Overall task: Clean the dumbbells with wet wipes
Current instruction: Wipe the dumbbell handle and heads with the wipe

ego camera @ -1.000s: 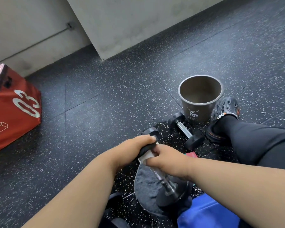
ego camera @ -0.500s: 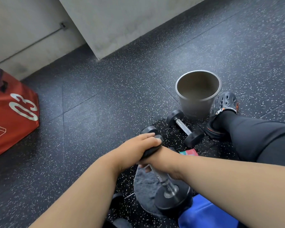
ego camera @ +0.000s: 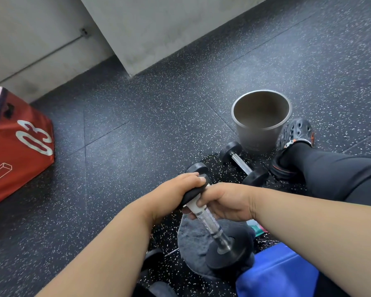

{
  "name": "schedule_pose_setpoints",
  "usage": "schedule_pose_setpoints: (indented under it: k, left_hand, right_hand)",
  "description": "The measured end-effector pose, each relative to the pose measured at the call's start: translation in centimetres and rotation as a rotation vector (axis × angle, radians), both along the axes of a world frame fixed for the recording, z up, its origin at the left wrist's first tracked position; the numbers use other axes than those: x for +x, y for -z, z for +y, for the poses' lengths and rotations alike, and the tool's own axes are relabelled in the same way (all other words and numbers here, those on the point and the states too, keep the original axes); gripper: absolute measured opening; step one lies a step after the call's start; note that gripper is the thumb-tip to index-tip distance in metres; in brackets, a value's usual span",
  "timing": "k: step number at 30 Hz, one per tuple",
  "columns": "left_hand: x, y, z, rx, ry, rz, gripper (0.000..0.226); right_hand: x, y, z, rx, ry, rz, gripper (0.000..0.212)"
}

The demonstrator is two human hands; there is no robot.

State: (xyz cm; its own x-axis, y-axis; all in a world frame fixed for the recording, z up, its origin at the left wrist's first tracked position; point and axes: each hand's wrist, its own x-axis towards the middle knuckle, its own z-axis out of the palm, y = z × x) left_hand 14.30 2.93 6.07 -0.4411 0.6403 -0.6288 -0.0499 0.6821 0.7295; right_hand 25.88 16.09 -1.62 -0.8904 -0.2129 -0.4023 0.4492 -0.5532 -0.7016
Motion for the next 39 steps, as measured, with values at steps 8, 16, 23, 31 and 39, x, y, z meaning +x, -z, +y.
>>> schedule_pose_setpoints:
  k: [8,16,23,31,39]
  left_hand:
    - [-1.1,1.1,-0.7,-0.012,0.006,-0.038,0.070]
    - [-0.9,1.0,-0.5,-0.014,-0.016,-0.072,0.066]
    - [-0.7,0.8,-0.4,0.016,-0.021,-0.054,0.061]
    - [-0.9,0.9,-0.6,-0.001,-0.067,-0.096,0.057]
    - [-0.9,1.2,-0.5,-0.015,-0.056,-0.077,0.053]
  right_hand:
    - [0.0,0.0,-0.3,0.318,0.129,0.032,0.015]
    - [0.7,-0.2,-0.4,0.293,0.207,0.015,0.014]
    - [1.0,-0.8,-1.6,0.439,0.360,0.001,0.018]
    - [1.5,-1.6,-2.5,0.564,0.480,-0.038,0.009]
    - [1.5,-1.8,-2.4,0.581,0.455,-0.042,0.007]
